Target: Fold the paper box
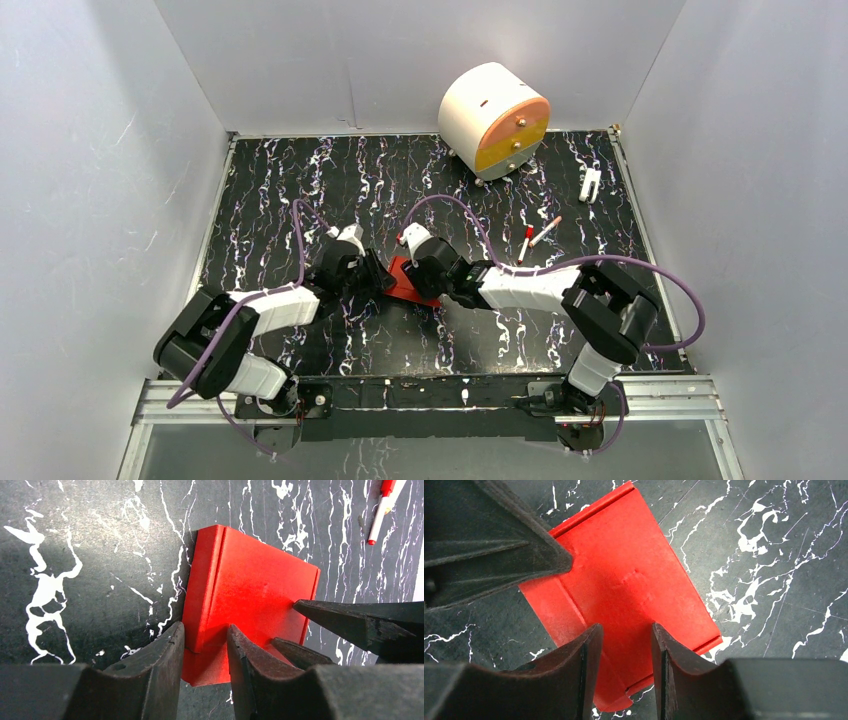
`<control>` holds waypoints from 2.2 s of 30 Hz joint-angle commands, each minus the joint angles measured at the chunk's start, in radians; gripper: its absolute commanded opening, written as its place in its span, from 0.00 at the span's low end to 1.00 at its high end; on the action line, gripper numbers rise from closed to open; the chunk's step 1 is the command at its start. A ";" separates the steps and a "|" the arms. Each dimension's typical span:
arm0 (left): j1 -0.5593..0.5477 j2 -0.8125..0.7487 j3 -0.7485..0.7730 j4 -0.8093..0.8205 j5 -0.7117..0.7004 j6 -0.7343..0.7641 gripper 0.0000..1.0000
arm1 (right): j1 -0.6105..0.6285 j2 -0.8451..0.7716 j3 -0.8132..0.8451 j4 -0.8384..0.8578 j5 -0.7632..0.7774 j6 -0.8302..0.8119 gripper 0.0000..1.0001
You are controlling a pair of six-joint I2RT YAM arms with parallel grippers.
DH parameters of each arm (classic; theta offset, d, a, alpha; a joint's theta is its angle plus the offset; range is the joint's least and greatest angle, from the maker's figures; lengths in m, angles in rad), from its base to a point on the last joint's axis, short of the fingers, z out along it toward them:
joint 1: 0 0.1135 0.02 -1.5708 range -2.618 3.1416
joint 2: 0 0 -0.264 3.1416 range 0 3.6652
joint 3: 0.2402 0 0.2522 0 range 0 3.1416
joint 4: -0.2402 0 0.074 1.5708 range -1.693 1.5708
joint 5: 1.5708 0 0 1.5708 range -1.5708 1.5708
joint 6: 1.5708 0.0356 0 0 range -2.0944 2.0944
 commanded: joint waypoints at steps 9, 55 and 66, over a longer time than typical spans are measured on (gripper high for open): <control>-0.019 0.053 -0.010 -0.071 -0.015 0.041 0.32 | 0.009 -0.074 -0.031 -0.102 -0.057 -0.065 0.52; 0.043 0.001 0.040 -0.141 0.080 0.071 0.39 | 0.087 0.129 0.059 -0.252 0.238 -0.270 0.44; 0.163 -0.062 0.165 -0.139 0.093 0.018 0.52 | 0.089 0.154 0.041 -0.206 0.197 -0.367 0.43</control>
